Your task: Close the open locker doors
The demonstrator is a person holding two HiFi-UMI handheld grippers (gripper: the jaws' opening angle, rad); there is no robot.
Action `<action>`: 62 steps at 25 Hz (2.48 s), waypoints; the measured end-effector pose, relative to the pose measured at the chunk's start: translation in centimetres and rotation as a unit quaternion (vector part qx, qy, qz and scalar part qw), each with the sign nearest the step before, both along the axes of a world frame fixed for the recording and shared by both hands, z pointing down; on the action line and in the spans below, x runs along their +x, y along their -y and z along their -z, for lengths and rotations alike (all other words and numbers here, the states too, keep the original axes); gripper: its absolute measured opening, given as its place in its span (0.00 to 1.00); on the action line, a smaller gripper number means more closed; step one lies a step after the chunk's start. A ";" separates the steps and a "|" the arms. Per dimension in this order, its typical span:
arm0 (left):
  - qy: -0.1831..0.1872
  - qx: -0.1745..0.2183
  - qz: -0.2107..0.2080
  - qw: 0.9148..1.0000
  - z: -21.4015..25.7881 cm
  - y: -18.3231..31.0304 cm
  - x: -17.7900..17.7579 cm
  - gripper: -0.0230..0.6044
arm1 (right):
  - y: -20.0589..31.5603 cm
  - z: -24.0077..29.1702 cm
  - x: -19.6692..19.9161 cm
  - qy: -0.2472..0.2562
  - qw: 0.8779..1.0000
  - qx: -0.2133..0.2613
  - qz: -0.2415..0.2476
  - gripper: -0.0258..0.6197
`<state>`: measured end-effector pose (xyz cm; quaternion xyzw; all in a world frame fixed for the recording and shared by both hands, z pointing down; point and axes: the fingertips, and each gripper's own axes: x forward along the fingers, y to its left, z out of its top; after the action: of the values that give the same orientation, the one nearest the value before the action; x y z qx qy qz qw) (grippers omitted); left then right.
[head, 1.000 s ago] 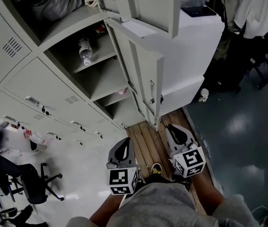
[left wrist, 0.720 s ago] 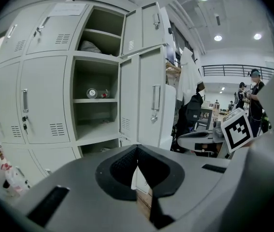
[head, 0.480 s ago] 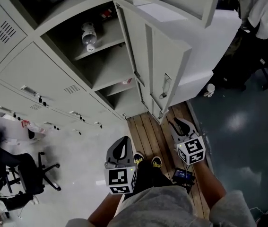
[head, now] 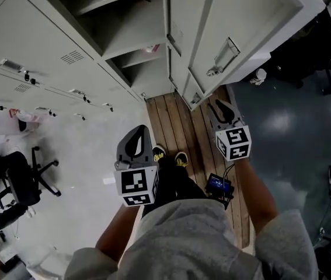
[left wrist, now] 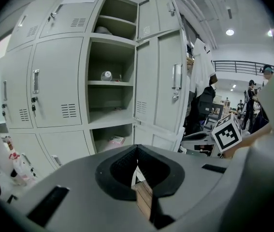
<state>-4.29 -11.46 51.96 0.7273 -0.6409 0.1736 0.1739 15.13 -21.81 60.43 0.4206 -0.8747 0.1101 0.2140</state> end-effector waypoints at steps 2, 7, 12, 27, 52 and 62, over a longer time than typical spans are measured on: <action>-0.004 -0.005 0.001 1.000 -0.4 -0.1 -0.1 0.05 | 0.4 -0.7 0.1 -0.008 1.000 -0.004 -0.002 0.20; -0.015 -0.012 -0.011 1.000 -0.8 0.0 0.7 0.05 | 1.5 -1.9 0.4 -0.003 1.000 -0.023 -0.017 0.20; -0.018 -0.015 -0.015 1.000 -1.1 0.1 1.0 0.05 | 1.9 -3.0 0.0 -0.003 0.999 -0.035 -0.013 0.20; -0.022 -0.026 -0.007 0.999 -1.8 0.2 -1.1 0.05 | 3.0 -4.5 -1.6 -0.031 0.999 -0.037 -0.007 0.20; -0.017 -0.038 0.021 0.999 -3.9 0.5 -6.7 0.05 | -2.3 -4.8 -14.6 0.005 0.994 -0.070 0.083 0.22; -0.011 -0.050 0.043 0.998 -5.1 1.0 -9.3 0.05 | -1.9 -4.8 -21.3 0.019 0.988 -0.071 0.138 0.22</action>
<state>-13.59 -12.49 57.05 0.6916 -0.6600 0.1892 0.2244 -6.22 -19.90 65.25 0.2773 -0.9184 0.1493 0.2396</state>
